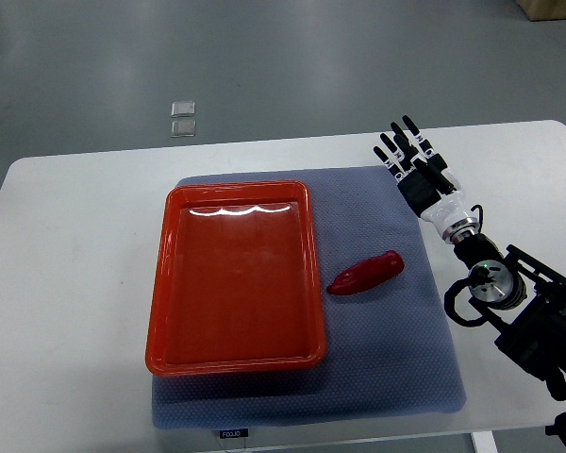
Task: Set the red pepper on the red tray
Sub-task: 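Move the right hand down and over toward the red pepper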
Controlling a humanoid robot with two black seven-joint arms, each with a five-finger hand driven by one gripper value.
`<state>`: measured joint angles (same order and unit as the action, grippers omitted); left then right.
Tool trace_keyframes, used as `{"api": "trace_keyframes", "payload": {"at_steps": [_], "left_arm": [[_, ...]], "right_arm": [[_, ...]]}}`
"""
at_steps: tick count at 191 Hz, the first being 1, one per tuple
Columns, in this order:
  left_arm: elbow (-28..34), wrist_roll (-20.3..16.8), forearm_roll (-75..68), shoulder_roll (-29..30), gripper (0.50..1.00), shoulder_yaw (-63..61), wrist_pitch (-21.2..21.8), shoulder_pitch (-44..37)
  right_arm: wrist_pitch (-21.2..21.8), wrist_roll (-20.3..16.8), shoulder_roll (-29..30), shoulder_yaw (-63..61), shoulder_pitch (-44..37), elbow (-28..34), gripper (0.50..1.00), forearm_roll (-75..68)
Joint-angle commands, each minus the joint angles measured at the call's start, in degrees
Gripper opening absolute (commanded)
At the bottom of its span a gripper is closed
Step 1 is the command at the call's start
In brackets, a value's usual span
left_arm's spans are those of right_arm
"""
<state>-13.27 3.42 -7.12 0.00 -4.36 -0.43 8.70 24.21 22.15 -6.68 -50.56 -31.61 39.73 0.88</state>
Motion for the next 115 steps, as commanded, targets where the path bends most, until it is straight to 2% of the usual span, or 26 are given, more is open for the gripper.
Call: {"api": "trace_keyframes", "payload": {"at_steps": [1,65,81,115], "left_arm": [[0.0,0.0,0.0,0.0,1.000,0.1,0.0,0.0],[0.2,0.0,0.1,0.0,1.000,0.2,0.1,0.0],[0.2,0.0,0.1,0.0,1.000,0.1,0.1,0.0],[0.2,0.1,0.0,0.0,1.000,0.1,0.1,0.0]], "right_arm": [[0.0,0.0,0.0,0.0,0.1,0.0,0.921,0.0],[0.9,-0.2,-0.9,0.6,-1.2,0.4,0.921,3.4],[2.2,-0.3,-3.4,0.9,-2.1,1.4,0.921,10.2],[5.0,-3.2,-11.3,7.8,-8.9,5.0,0.921,31.4]]}}
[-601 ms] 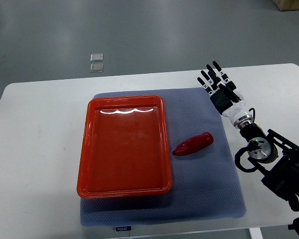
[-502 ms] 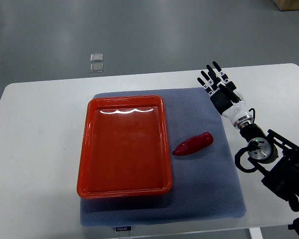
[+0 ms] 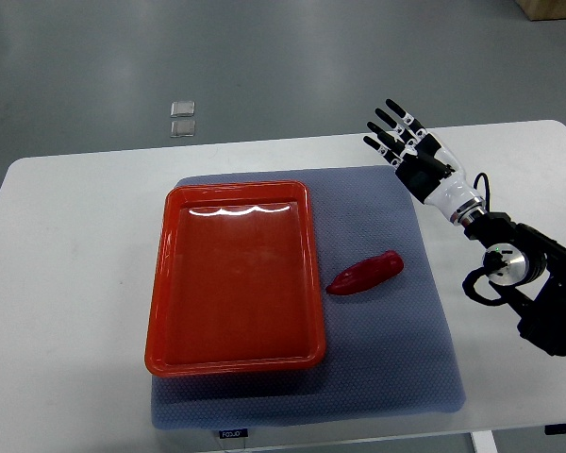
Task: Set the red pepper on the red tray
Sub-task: 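Move the right hand down and over toward the red pepper, then close the right hand's fingers around the red pepper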
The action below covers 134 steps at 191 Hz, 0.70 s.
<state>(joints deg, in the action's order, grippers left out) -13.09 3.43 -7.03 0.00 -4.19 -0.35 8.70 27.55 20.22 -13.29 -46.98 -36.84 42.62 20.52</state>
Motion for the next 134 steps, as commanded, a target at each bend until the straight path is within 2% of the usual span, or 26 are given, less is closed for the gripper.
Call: {"api": "trace_keyframes", "payload": {"at_steps": [1,21,40,65,93,134], "left_arm": [[-0.1,0.1,0.0,0.0,1.000,0.0,0.0,0.0],[-0.1,0.1,-0.1,0.0,1.000,0.0,0.0,0.0],[-0.1,0.1,-0.1,0.0,1.000,-0.1,0.0,0.0],[-0.1,0.1,-0.1,0.0,1.000,-0.1,0.0,0.1],[-0.1,0.1,-0.1,0.0,1.000,0.0,-0.1,0.1],[-0.1,0.2,-0.1,0.0,1.000,-0.1,0.0,0.1]], "right_arm": [[1.8,-1.2,-5.5,5.0,-4.2,2.6,0.921,13.1],[4.0,-1.9,-11.3,12.6,-9.2,7.0,0.921,26.6],[5.0,-2.8,-17.3,23.7,-14.7,14.2,0.921,39.0],[4.8,-2.7,-19.7,35.1,-19.3,17.1,0.921,44.9],[2.1,-2.4,-20.7,37.2,-19.3,18.5,0.921,46.5],[-4.5,-0.6,-20.0,37.5,-18.7,19.0,0.917,49.4]]}}
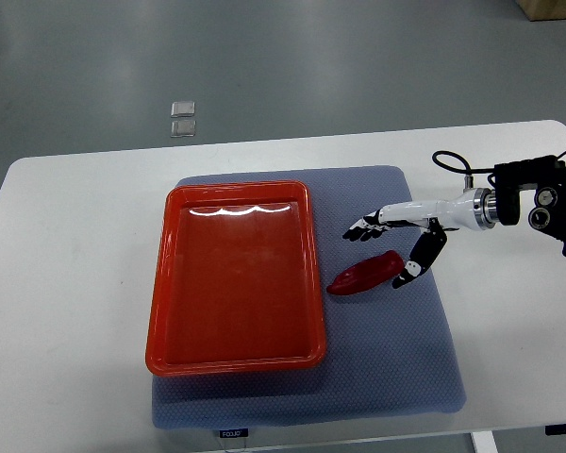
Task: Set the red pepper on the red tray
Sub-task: 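Close the right hand's fingers around the red pepper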
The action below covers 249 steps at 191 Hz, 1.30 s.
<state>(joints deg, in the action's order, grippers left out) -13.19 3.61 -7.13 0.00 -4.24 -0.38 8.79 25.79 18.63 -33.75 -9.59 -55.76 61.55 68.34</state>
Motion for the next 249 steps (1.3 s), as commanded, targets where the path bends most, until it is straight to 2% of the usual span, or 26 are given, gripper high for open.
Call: {"api": "trace_keyframes", "payload": {"at_steps": [1,41,80,123,212,249], "left_arm": [[0.0,0.0,0.0,0.0,1.000,-0.1,0.0,0.0],[0.0,0.0,0.0,0.0,1.000,0.0,0.0,0.0],[0.0,0.0,0.0,0.0,1.000,0.1,0.0,0.0],[0.1,0.0,0.0,0.0,1.000,0.1,0.0,0.0],[0.0,0.0,0.0,0.0,1.000,0.1,0.0,-0.1],[0.0,0.0,0.0,0.0,1.000,0.1,0.0,0.0]], "right_arm": [[-2.8,1.0,0.4,0.1,0.2,0.1,0.917,1.6],[-7.8,2.9,0.7,0.5,2.5,0.2,0.913,3.2],[-10.3,4.8,1.1,0.5,4.5,0.8,0.909,4.6],[-11.9,7.6,1.1,0.6,5.3,0.8,0.866,6.4],[-16.9,8.5,1.3,3.1,6.3,0.2,0.825,7.8],[-18.2,8.8,2.1,3.2,7.1,-0.2,0.719,8.5]]}}
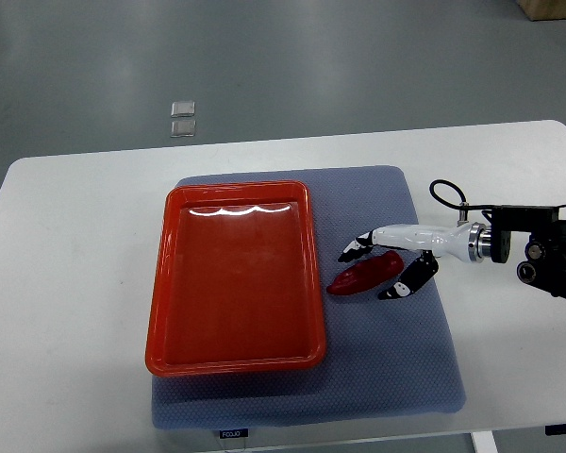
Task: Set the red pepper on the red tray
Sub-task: 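Close the right hand's fingers around the red pepper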
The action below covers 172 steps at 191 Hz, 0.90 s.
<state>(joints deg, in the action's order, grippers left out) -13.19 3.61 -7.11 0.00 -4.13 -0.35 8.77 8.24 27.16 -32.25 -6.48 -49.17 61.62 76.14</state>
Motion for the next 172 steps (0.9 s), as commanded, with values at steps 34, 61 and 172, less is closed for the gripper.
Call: {"api": "trace_keyframes", "payload": {"at_steps": [34,61,172], "left_arm": [[0.0,0.0,0.0,0.0,1.000,0.0,0.0,-0.1],[0.0,0.0,0.0,0.0,1.000,0.0,0.0,-0.1],[0.0,0.1,0.0,0.0,1.000,0.0,-0.1,-0.1]], "right_arm": [[-3.3,1.4,1.1,1.7,0.9,-1.5,0.643,2.0],[-4.7,1.5,1.1,2.5,0.8,-1.5,0.500,2.0],[-4.5,1.5,-1.4,1.6,-5.6,-1.1,0.500,0.8]]}}
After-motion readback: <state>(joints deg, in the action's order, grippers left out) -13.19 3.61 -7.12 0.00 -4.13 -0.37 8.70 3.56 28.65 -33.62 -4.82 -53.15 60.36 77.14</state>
